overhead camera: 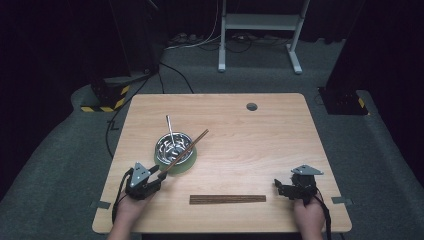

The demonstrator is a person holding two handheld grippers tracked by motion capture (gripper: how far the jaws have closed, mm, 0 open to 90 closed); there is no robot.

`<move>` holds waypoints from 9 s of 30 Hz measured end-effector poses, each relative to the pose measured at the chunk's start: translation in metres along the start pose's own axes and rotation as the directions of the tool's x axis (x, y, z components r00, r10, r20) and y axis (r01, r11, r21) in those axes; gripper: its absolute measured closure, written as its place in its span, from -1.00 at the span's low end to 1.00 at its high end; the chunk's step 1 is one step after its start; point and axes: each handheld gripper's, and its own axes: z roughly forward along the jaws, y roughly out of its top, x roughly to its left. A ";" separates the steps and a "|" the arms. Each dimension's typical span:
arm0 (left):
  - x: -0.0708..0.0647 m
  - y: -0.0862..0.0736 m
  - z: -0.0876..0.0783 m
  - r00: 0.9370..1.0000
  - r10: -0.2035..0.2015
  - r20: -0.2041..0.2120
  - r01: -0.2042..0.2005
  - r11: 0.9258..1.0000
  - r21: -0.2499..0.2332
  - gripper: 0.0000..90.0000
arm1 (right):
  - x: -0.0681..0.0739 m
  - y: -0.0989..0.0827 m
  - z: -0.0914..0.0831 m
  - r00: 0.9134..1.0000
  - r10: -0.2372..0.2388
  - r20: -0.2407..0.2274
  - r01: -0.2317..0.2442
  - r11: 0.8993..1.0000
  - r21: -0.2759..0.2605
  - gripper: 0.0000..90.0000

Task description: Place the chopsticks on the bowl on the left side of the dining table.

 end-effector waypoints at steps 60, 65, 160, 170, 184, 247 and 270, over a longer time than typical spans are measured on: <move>0.011 -0.006 -0.003 0.999 -0.005 0.048 0.004 1.000 0.010 0.32 | 0.002 0.000 0.000 1.000 -0.013 -0.012 0.013 1.000 -0.002 -0.71; 0.015 -0.007 -0.002 0.998 -0.068 0.003 0.068 0.998 -0.006 0.29 | 0.002 0.000 0.000 1.000 -0.014 -0.014 0.014 1.000 0.000 -0.70; 0.049 0.013 0.017 0.972 -0.166 -0.168 0.170 0.985 0.009 0.36 | 0.061 0.072 0.009 0.986 -0.131 -0.099 0.124 0.989 -0.078 -0.66; 0.050 0.010 0.018 0.972 -0.187 -0.144 0.183 0.982 -0.034 0.29 | 0.095 0.096 0.028 0.982 -0.148 -0.115 0.133 0.983 -0.129 -0.21; 0.052 0.001 0.017 0.976 -0.178 -0.127 0.175 0.984 -0.031 0.26 | 0.143 0.130 0.070 0.977 -0.154 -0.151 0.133 0.981 -0.139 -0.33; 0.059 0.004 0.026 0.968 -0.162 -0.192 0.164 0.986 -0.008 0.50 | 0.166 0.134 0.090 0.976 -0.164 -0.146 0.140 0.977 -0.163 0.38; 0.066 0.004 0.030 0.955 -0.211 -0.208 0.206 0.977 -0.050 0.56 | 0.175 0.137 0.093 0.971 -0.199 -0.131 0.173 0.968 -0.184 0.58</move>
